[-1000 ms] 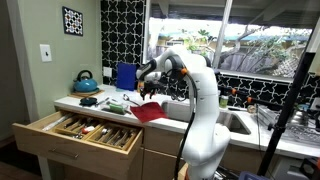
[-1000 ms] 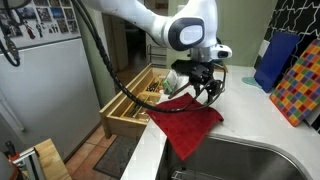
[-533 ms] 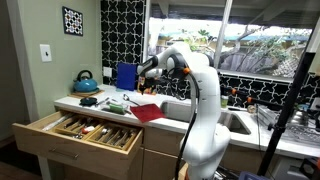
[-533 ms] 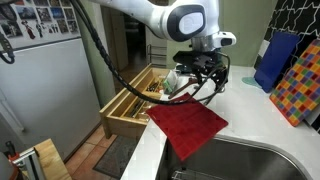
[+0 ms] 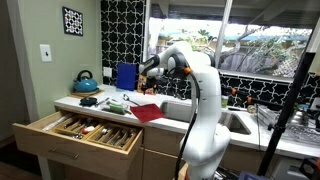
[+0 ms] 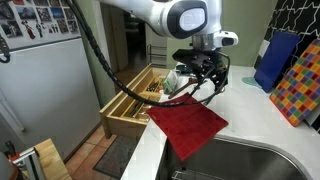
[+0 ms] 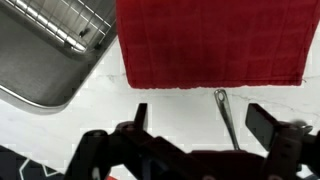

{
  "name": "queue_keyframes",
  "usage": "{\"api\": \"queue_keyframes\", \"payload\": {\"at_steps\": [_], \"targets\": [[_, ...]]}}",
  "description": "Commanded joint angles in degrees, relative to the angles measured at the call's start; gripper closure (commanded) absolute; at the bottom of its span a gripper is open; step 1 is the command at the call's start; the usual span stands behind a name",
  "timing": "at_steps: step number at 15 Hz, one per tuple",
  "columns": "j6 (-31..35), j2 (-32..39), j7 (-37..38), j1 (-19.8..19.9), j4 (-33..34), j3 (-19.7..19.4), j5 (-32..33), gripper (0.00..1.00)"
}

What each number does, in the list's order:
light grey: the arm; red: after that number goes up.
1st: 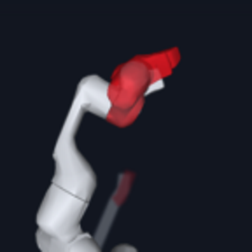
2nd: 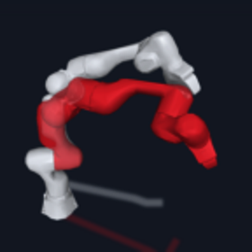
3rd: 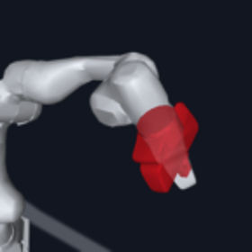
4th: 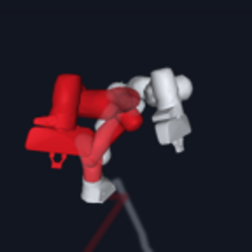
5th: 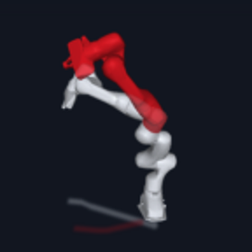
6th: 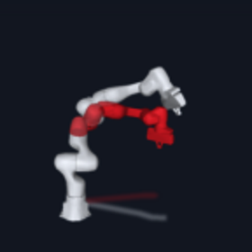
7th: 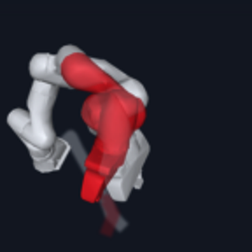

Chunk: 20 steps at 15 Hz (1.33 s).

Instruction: Fold the towel and hang it over the edge of the drawer

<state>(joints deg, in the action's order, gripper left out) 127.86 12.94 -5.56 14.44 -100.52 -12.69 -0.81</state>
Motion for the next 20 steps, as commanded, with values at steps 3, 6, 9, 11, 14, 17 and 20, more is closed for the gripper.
{"api": "queue_keyframes", "payload": {"at_steps": [3, 6, 9, 11, 14, 17, 20], "targets": [[-7.2, -2.0, 6.2, 1.7, -3.0, -1.9, -1.2, 0.00], [-4.0, -2.2, 0.5, 3.6, -6.9, -1.8, -4.1, 0.00], [-1.4, -3.4, -7.8, 5.7, -11.2, -0.9, -11.7, 0.00], [1.6, -4.4, -14.1, 7.1, -14.0, -0.4, -19.7, 0.00], [0.1, -2.2, -12.2, 6.2, -11.1, -1.4, -17.7, 0.00], [0.2, -3.0, -12.7, 6.3, -11.9, -1.4, -18.3, 0.00], [-6.7, -3.9, -17.3, 8.2, -12.2, -1.1, -25.6, 0.00]]}}
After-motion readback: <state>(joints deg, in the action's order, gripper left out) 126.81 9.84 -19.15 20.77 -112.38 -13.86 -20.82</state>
